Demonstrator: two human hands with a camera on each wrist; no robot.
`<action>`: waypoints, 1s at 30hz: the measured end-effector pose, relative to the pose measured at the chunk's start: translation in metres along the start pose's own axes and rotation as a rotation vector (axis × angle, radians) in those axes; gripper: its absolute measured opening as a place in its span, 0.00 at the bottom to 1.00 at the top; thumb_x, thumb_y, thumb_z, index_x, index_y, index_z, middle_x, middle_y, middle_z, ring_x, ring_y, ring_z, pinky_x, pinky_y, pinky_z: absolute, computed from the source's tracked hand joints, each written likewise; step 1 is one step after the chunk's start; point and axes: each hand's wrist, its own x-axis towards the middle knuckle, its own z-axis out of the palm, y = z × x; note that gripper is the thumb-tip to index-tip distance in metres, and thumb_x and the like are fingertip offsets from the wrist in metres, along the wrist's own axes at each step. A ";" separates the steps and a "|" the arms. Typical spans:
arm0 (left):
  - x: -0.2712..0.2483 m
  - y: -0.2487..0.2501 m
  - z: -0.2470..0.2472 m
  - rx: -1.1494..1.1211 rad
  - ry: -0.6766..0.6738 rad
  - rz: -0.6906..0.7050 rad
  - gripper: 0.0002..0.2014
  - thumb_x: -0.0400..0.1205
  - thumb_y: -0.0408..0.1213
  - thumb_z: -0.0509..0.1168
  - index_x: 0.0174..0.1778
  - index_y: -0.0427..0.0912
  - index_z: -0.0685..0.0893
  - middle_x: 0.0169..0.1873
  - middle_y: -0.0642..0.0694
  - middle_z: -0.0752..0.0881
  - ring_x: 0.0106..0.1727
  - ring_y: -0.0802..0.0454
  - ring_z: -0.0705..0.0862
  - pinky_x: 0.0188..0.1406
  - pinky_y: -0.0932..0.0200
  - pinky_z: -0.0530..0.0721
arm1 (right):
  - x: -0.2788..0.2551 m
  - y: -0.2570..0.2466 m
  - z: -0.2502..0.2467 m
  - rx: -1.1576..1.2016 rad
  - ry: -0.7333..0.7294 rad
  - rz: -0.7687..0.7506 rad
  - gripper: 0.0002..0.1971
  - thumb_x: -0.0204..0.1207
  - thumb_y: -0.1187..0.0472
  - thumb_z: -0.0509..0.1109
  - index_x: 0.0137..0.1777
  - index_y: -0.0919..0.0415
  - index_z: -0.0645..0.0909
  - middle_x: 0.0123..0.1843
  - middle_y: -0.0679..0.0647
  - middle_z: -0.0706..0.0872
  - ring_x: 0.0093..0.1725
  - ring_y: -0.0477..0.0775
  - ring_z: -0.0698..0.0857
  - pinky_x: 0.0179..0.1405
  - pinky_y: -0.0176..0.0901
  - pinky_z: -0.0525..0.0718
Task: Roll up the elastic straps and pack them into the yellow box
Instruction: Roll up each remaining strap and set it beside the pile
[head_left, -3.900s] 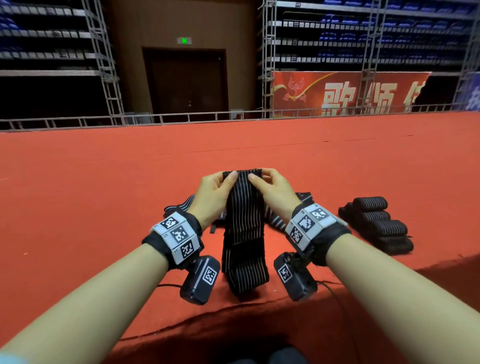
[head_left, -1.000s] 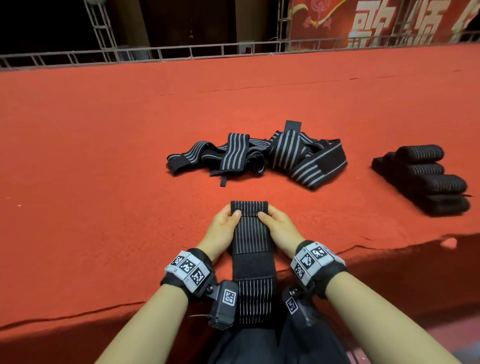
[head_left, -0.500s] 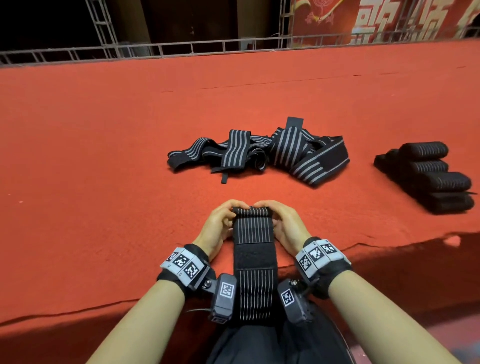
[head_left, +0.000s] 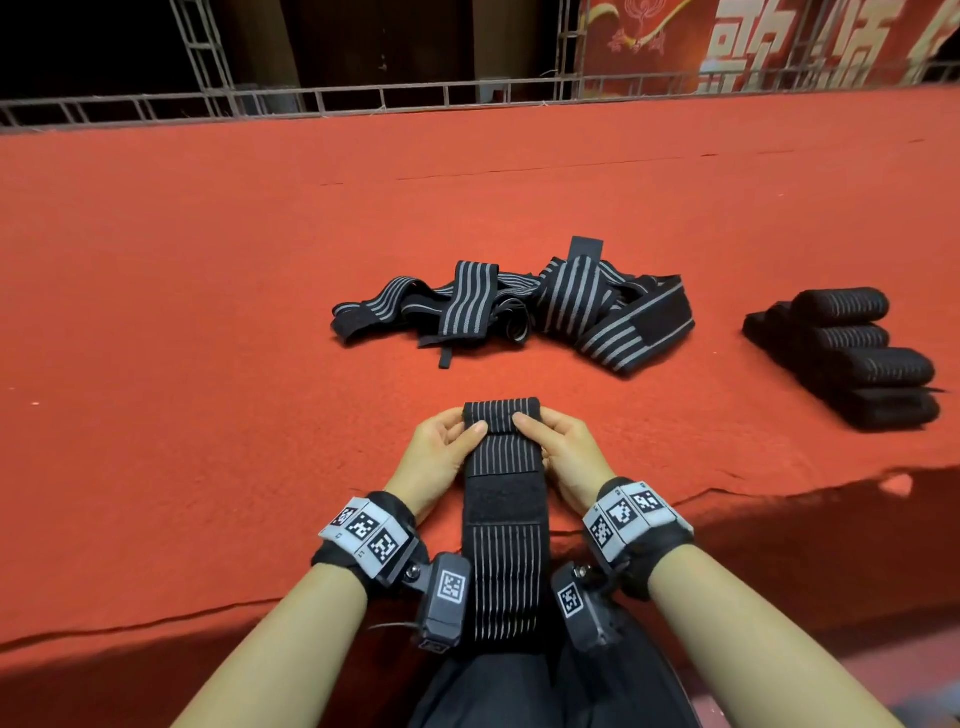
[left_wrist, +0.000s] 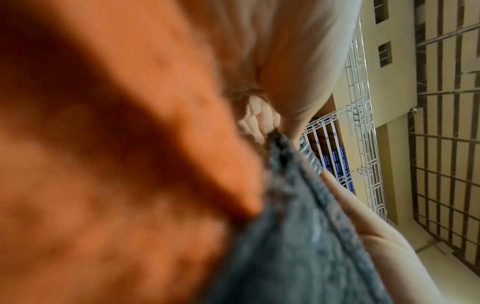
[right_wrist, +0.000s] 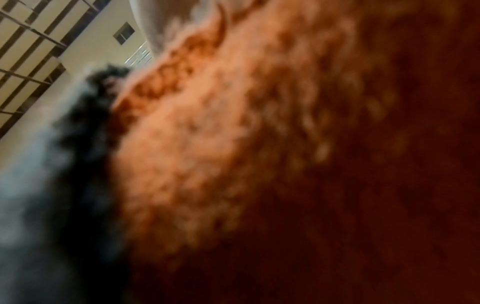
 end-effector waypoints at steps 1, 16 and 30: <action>-0.001 0.001 0.002 0.022 -0.003 0.005 0.13 0.86 0.33 0.60 0.65 0.33 0.79 0.54 0.36 0.89 0.57 0.41 0.88 0.58 0.50 0.85 | 0.000 -0.001 0.000 0.017 -0.004 0.000 0.10 0.82 0.65 0.65 0.60 0.64 0.84 0.50 0.57 0.91 0.46 0.50 0.90 0.37 0.35 0.85; -0.003 0.007 0.001 -0.036 -0.014 0.001 0.08 0.84 0.41 0.60 0.49 0.46 0.84 0.45 0.45 0.86 0.45 0.51 0.84 0.40 0.58 0.81 | 0.007 0.001 0.000 0.005 0.038 0.017 0.21 0.78 0.80 0.54 0.52 0.62 0.85 0.50 0.59 0.88 0.49 0.54 0.86 0.52 0.44 0.85; -0.003 0.003 -0.002 -0.136 0.058 -0.009 0.19 0.81 0.25 0.65 0.68 0.42 0.78 0.52 0.42 0.88 0.50 0.50 0.88 0.42 0.60 0.88 | 0.005 0.002 0.000 -0.072 -0.014 0.010 0.09 0.80 0.65 0.69 0.57 0.65 0.83 0.49 0.56 0.91 0.48 0.52 0.89 0.45 0.41 0.86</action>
